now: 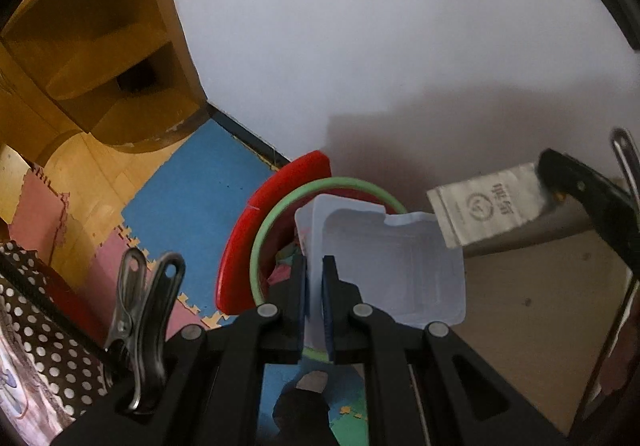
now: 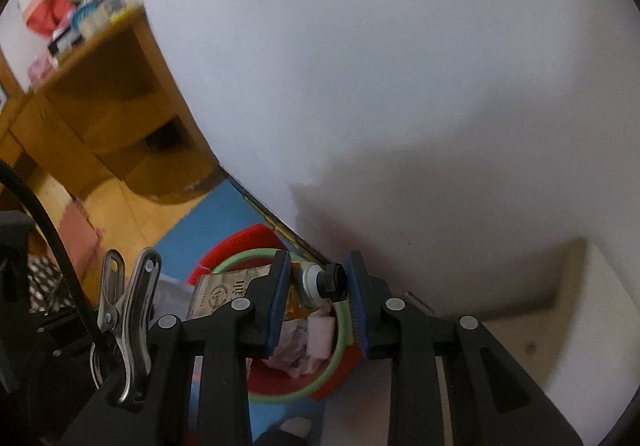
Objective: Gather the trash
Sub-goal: 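Carry the white tray and silver tube over the red bucket with both grippers, then open the right gripper to drop the silver tube into the bucket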
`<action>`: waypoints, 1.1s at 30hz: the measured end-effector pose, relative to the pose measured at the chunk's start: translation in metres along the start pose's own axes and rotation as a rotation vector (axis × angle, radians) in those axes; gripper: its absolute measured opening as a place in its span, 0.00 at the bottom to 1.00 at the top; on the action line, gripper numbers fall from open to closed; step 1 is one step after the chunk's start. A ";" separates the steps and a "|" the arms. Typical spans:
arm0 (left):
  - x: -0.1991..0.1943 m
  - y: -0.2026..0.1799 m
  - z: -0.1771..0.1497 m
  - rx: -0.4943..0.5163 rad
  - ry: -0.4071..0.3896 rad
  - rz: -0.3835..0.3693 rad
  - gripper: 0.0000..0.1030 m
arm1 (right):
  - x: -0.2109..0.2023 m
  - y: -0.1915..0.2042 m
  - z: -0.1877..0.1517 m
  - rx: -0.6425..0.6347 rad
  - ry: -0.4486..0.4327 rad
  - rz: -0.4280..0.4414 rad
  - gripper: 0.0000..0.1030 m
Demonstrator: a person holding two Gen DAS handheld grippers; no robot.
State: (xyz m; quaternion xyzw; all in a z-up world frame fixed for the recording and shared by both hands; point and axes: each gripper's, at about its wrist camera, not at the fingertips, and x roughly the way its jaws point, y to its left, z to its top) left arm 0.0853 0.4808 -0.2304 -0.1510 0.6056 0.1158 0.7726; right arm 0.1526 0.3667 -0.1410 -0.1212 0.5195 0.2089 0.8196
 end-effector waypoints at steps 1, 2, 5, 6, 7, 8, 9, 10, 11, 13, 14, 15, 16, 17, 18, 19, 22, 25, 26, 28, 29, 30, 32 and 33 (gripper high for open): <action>0.011 0.002 -0.001 -0.002 0.004 0.004 0.07 | 0.011 0.000 -0.001 -0.013 0.009 0.000 0.28; 0.020 0.002 -0.003 -0.003 0.007 0.004 0.07 | 0.022 -0.001 -0.004 -0.024 0.021 0.000 0.28; 0.047 0.003 -0.008 -0.007 0.017 0.018 0.07 | 0.043 0.000 -0.005 -0.029 0.045 0.025 0.28; 0.055 0.003 -0.009 -0.010 0.020 0.022 0.07 | 0.050 0.001 -0.005 -0.044 0.054 0.017 0.28; 0.058 0.004 -0.010 -0.012 0.022 0.024 0.07 | 0.055 0.003 -0.006 -0.046 0.062 0.022 0.28; 0.063 0.005 -0.012 -0.020 0.023 0.025 0.07 | 0.059 0.002 -0.008 -0.047 0.070 0.036 0.28; 0.068 0.006 -0.014 -0.025 0.024 0.025 0.07 | 0.065 0.006 -0.007 -0.054 0.075 0.044 0.28; 0.072 0.006 -0.016 -0.031 0.023 0.024 0.07 | 0.069 0.007 -0.008 -0.068 0.081 0.046 0.28; 0.076 0.006 -0.018 -0.038 0.021 0.025 0.07 | 0.073 0.010 -0.009 -0.084 0.086 0.043 0.28; 0.085 0.006 -0.023 -0.044 0.031 0.027 0.07 | 0.076 0.017 -0.011 -0.119 0.091 0.018 0.28; 0.088 0.006 -0.024 -0.046 0.034 0.026 0.07 | 0.075 0.020 -0.012 -0.125 0.083 0.018 0.28; 0.091 0.006 -0.025 -0.047 0.041 0.027 0.07 | 0.073 0.022 -0.012 -0.119 0.072 0.025 0.28; 0.094 0.006 -0.028 -0.047 0.051 0.029 0.07 | 0.071 0.024 -0.013 -0.115 0.062 0.030 0.28; 0.096 0.006 -0.029 -0.046 0.056 0.029 0.07 | 0.069 0.029 -0.013 -0.119 0.054 0.029 0.28; 0.099 0.007 -0.030 -0.045 0.058 0.029 0.07 | 0.068 0.033 -0.015 -0.138 0.046 0.019 0.28; 0.100 0.008 -0.031 -0.040 0.060 0.035 0.07 | 0.065 0.034 -0.018 -0.155 0.043 0.012 0.28; 0.103 0.012 -0.031 -0.041 0.063 0.037 0.07 | 0.069 0.047 -0.018 -0.235 0.048 -0.025 0.28; 0.111 0.020 -0.031 -0.048 0.062 0.034 0.07 | 0.073 0.060 -0.023 -0.321 0.058 -0.063 0.28; 0.115 0.024 -0.031 -0.049 0.066 0.026 0.07 | 0.073 0.063 -0.024 -0.341 0.056 -0.074 0.28; 0.116 0.028 -0.031 -0.055 0.063 0.019 0.07 | 0.074 0.066 -0.025 -0.354 0.057 -0.074 0.28; 0.115 0.029 -0.031 -0.056 0.059 0.004 0.07 | 0.074 0.066 -0.025 -0.358 0.058 -0.076 0.28; 0.113 0.029 -0.031 -0.052 0.050 -0.003 0.08 | 0.075 0.067 -0.025 -0.358 0.062 -0.076 0.28; 0.110 0.026 -0.032 -0.042 0.032 -0.017 0.08 | 0.079 0.066 -0.026 -0.357 0.074 -0.082 0.28; 0.111 0.025 -0.033 -0.037 0.029 -0.023 0.08 | 0.082 0.066 -0.026 -0.357 0.084 -0.091 0.28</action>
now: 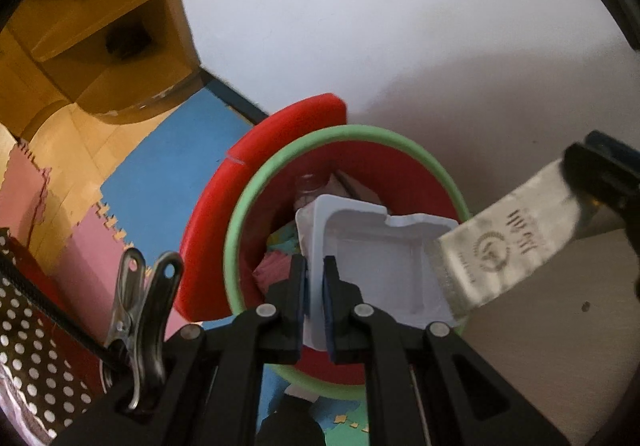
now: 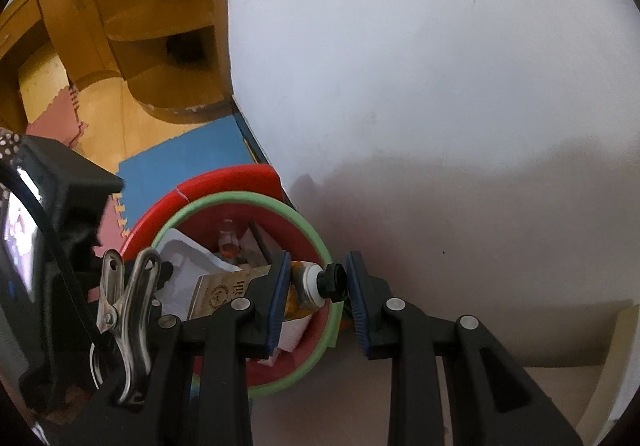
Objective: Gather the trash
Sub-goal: 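Open the right gripper to drop the silver tube into the bucket, then lower the white tray into the bucket and open the left gripper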
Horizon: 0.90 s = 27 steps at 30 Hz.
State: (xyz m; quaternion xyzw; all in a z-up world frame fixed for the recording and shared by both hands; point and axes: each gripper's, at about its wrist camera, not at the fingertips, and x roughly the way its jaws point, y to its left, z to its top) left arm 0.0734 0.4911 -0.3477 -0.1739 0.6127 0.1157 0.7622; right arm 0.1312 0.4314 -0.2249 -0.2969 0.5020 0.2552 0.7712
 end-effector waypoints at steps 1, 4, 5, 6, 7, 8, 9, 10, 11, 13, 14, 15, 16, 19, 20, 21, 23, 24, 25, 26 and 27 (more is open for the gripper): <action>0.002 -0.002 -0.001 0.005 0.001 -0.003 0.08 | 0.003 0.000 0.000 0.000 0.008 -0.007 0.28; 0.013 -0.006 -0.003 0.020 0.006 -0.020 0.08 | 0.012 0.001 0.000 0.003 0.041 -0.029 0.28; 0.018 -0.006 -0.004 0.023 0.011 -0.023 0.08 | 0.018 0.002 0.000 -0.004 0.069 -0.036 0.28; 0.022 -0.006 -0.005 0.021 0.015 -0.028 0.08 | 0.026 0.005 -0.001 -0.019 0.105 -0.046 0.28; 0.028 -0.006 -0.005 0.016 0.029 -0.035 0.08 | 0.036 0.009 -0.002 -0.042 0.153 -0.044 0.28; 0.032 -0.006 -0.005 0.006 0.044 -0.034 0.08 | 0.043 0.012 -0.003 -0.060 0.184 -0.033 0.28; 0.036 -0.005 -0.006 0.000 0.053 -0.037 0.08 | 0.048 0.012 -0.003 -0.062 0.205 -0.025 0.28; 0.039 -0.003 -0.006 -0.008 0.056 -0.040 0.08 | 0.054 0.011 -0.002 -0.054 0.226 -0.014 0.28; 0.041 -0.002 -0.006 -0.009 0.054 -0.034 0.09 | 0.063 0.008 -0.001 -0.037 0.253 -0.008 0.29; 0.047 -0.001 -0.007 0.000 0.062 -0.023 0.09 | 0.085 0.004 -0.002 -0.014 0.336 -0.015 0.29; 0.051 0.001 -0.007 -0.005 0.066 -0.023 0.09 | 0.098 0.003 -0.004 0.003 0.386 -0.012 0.29; 0.054 0.002 -0.008 -0.009 0.071 -0.024 0.09 | 0.109 0.001 -0.006 0.026 0.417 0.003 0.29; 0.058 0.003 -0.009 -0.010 0.080 -0.021 0.10 | 0.116 0.000 -0.008 0.042 0.459 0.014 0.29; 0.061 0.002 -0.012 0.004 0.078 -0.019 0.10 | 0.105 0.012 -0.002 -0.055 0.415 -0.019 0.29; 0.061 0.000 -0.013 0.015 0.080 -0.015 0.10 | 0.098 0.017 -0.001 -0.098 0.382 -0.045 0.29; 0.062 -0.001 -0.014 0.022 0.084 -0.014 0.10 | 0.095 0.021 -0.002 -0.128 0.372 -0.076 0.29; 0.064 -0.006 -0.016 0.034 0.097 -0.015 0.11 | 0.098 0.027 -0.006 -0.196 0.388 -0.147 0.29; 0.064 -0.008 -0.016 0.035 0.102 -0.012 0.13 | 0.101 0.028 -0.008 -0.227 0.404 -0.169 0.29; 0.065 -0.009 -0.017 0.030 0.109 -0.012 0.16 | 0.105 0.029 -0.010 -0.246 0.420 -0.181 0.29; 0.067 -0.010 -0.017 0.022 0.116 -0.019 0.16 | 0.107 0.028 -0.011 -0.248 0.436 -0.185 0.29; 0.068 -0.010 -0.017 0.014 0.123 -0.022 0.16 | 0.109 0.027 -0.011 -0.245 0.445 -0.185 0.29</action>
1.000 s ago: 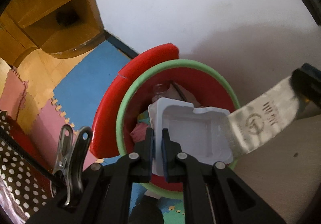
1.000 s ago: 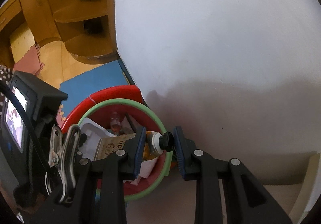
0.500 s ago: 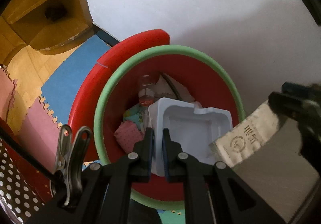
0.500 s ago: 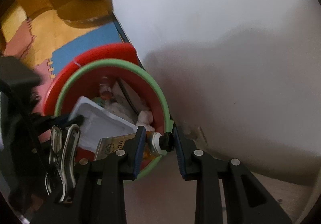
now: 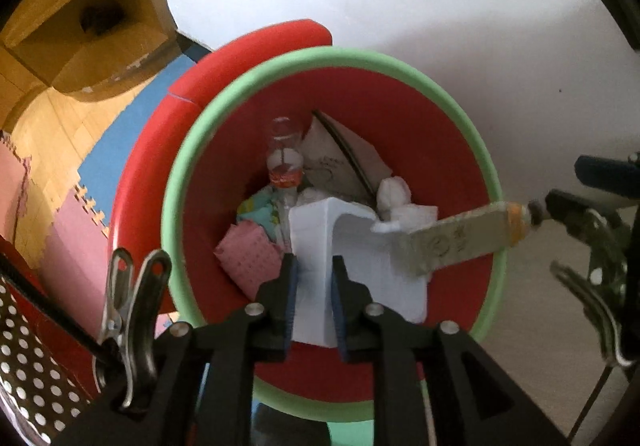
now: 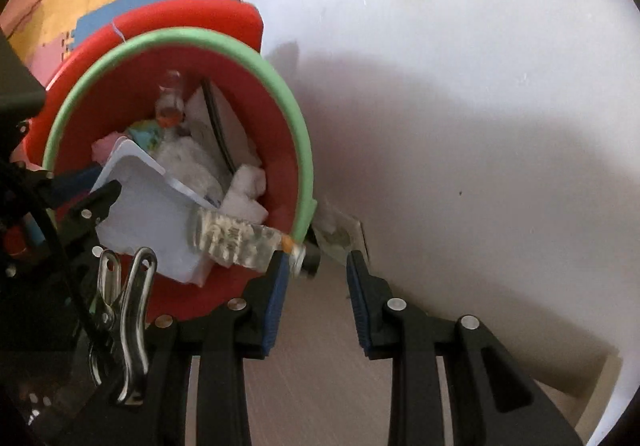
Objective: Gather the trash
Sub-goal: 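Lower the white tray into the bucket and open the left gripper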
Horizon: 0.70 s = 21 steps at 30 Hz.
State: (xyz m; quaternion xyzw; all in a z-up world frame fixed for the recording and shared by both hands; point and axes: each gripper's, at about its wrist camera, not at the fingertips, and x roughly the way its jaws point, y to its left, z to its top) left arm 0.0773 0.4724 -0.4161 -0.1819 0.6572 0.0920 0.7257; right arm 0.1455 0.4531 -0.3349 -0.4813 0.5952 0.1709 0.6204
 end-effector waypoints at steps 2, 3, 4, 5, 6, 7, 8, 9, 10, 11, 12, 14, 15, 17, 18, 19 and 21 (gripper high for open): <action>-0.001 0.001 0.000 -0.018 0.007 -0.007 0.16 | 0.000 -0.001 0.002 0.001 0.000 -0.001 0.30; -0.003 0.001 0.000 -0.023 0.002 -0.010 0.16 | -0.001 -0.001 0.002 0.005 -0.005 0.002 0.32; -0.004 0.001 0.000 -0.024 -0.002 -0.010 0.17 | -0.002 -0.001 0.002 0.010 -0.010 0.005 0.33; -0.006 0.001 0.001 -0.022 -0.008 -0.009 0.17 | -0.003 -0.003 0.001 0.014 -0.012 0.004 0.33; -0.008 0.002 0.001 -0.018 -0.010 -0.007 0.17 | -0.003 -0.003 0.001 0.015 -0.014 0.002 0.33; -0.008 0.002 0.001 -0.015 -0.009 -0.003 0.17 | -0.002 -0.003 0.001 0.015 -0.013 -0.001 0.33; -0.009 0.002 0.000 -0.012 -0.008 0.001 0.17 | -0.003 -0.002 0.001 0.013 -0.012 -0.004 0.33; -0.010 0.003 0.000 -0.007 -0.009 0.007 0.17 | -0.004 -0.001 0.001 0.006 -0.014 -0.007 0.33; -0.011 0.003 -0.001 -0.005 -0.009 0.010 0.17 | -0.005 0.001 0.000 0.000 -0.017 -0.010 0.33; -0.012 0.004 -0.002 -0.001 -0.008 0.013 0.17 | -0.007 0.001 0.000 -0.005 -0.022 -0.012 0.33; -0.012 0.005 -0.002 0.000 -0.006 0.015 0.18 | -0.008 0.002 0.000 -0.009 -0.025 -0.012 0.33; -0.014 0.007 -0.003 0.001 -0.009 0.025 0.18 | -0.008 0.004 0.000 -0.016 -0.027 -0.005 0.33; -0.016 0.008 -0.004 -0.002 -0.013 0.031 0.18 | -0.008 0.005 0.000 -0.019 -0.028 -0.001 0.33; -0.019 0.009 -0.005 -0.014 -0.016 0.031 0.17 | -0.011 0.007 -0.001 -0.027 -0.030 -0.001 0.33; -0.019 0.009 -0.005 -0.021 -0.014 0.030 0.17 | -0.012 0.008 -0.001 -0.029 -0.031 -0.001 0.33; -0.019 0.009 -0.006 -0.024 -0.012 0.028 0.18 | -0.013 0.008 -0.001 -0.029 -0.031 0.002 0.33; -0.017 0.006 -0.008 -0.028 -0.011 0.024 0.17 | -0.011 0.007 -0.002 -0.020 -0.022 -0.002 0.33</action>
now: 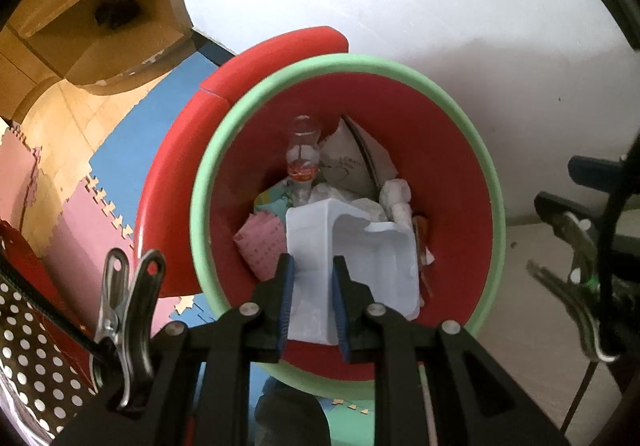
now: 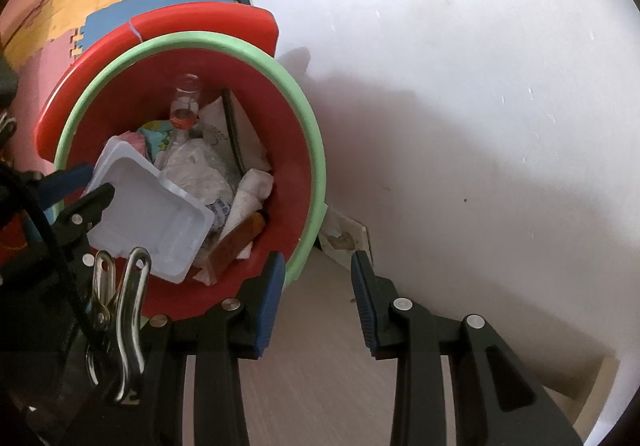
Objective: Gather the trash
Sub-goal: 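Lower the white tray into the bucket and open the left gripper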
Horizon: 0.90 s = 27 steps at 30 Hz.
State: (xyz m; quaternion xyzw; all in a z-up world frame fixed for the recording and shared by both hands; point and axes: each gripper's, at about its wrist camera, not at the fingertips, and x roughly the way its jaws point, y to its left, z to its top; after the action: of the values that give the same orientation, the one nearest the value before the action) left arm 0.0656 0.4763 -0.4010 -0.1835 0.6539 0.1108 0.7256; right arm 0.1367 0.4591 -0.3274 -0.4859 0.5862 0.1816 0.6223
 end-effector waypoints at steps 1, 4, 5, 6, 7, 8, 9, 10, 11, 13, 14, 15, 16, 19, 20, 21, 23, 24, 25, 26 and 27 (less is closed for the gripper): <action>0.002 -0.002 0.000 -0.002 0.001 -0.004 0.17 | 0.000 0.001 0.000 0.003 0.004 -0.005 0.33; 0.004 -0.004 0.002 -0.021 0.016 -0.022 0.17 | 0.003 0.001 0.000 0.018 0.011 -0.009 0.33; 0.004 -0.004 0.003 -0.027 0.023 -0.024 0.17 | 0.004 0.000 0.000 0.027 0.013 -0.002 0.33; 0.003 -0.003 0.004 -0.037 0.035 -0.028 0.17 | 0.005 0.000 0.002 0.032 0.012 0.007 0.33; 0.001 -0.001 0.006 -0.043 0.039 -0.028 0.17 | 0.005 0.000 0.003 0.037 0.008 0.017 0.33; -0.002 0.000 0.007 -0.041 0.036 -0.023 0.17 | 0.005 -0.001 0.004 0.042 0.003 0.035 0.33; -0.007 0.001 0.008 -0.031 0.029 -0.013 0.17 | 0.005 -0.001 0.006 0.046 0.001 0.052 0.33; -0.013 0.001 0.010 -0.016 0.025 0.006 0.18 | 0.005 0.000 0.006 0.046 0.002 0.060 0.33; -0.017 0.002 0.012 -0.001 0.030 0.040 0.19 | 0.006 0.000 0.007 0.056 -0.002 0.091 0.33; -0.024 0.006 0.015 0.018 0.039 0.056 0.25 | 0.003 0.001 0.007 0.077 -0.018 0.143 0.33; -0.029 0.009 0.016 0.022 0.038 0.065 0.35 | 0.000 0.001 0.007 0.086 -0.034 0.167 0.33; -0.034 0.011 0.017 0.020 0.030 0.070 0.41 | -0.005 0.001 0.009 0.087 -0.059 0.184 0.33; -0.041 0.014 0.018 0.012 0.018 0.071 0.51 | -0.011 0.001 0.011 0.088 -0.095 0.197 0.33; -0.063 0.022 0.023 -0.013 -0.016 0.077 0.61 | -0.039 -0.003 0.013 0.126 -0.248 0.252 0.43; -0.071 0.023 0.026 -0.019 -0.016 0.087 0.62 | -0.045 -0.007 0.012 0.144 -0.284 0.268 0.48; -0.078 0.024 0.029 -0.023 -0.013 0.086 0.62 | -0.055 -0.014 0.010 0.181 -0.327 0.315 0.55; -0.102 0.022 0.034 -0.016 -0.037 0.083 0.63 | -0.074 -0.028 0.002 0.258 -0.389 0.396 0.63; -0.116 0.018 0.036 0.005 -0.063 0.094 0.65 | -0.083 -0.035 -0.004 0.296 -0.412 0.420 0.64; -0.136 0.009 0.036 0.043 -0.101 0.113 0.69 | -0.092 -0.044 -0.010 0.324 -0.436 0.448 0.64; -0.149 0.002 0.036 0.064 -0.126 0.124 0.72 | -0.103 -0.053 -0.019 0.350 -0.462 0.471 0.66; -0.166 -0.007 0.036 0.082 -0.151 0.132 0.72 | -0.115 -0.063 -0.028 0.379 -0.489 0.489 0.67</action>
State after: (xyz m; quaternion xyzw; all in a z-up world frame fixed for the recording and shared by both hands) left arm 0.0815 0.4979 -0.2328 -0.1014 0.6121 0.1452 0.7707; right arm 0.1426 0.4463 -0.1939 -0.1506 0.5422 0.3234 0.7607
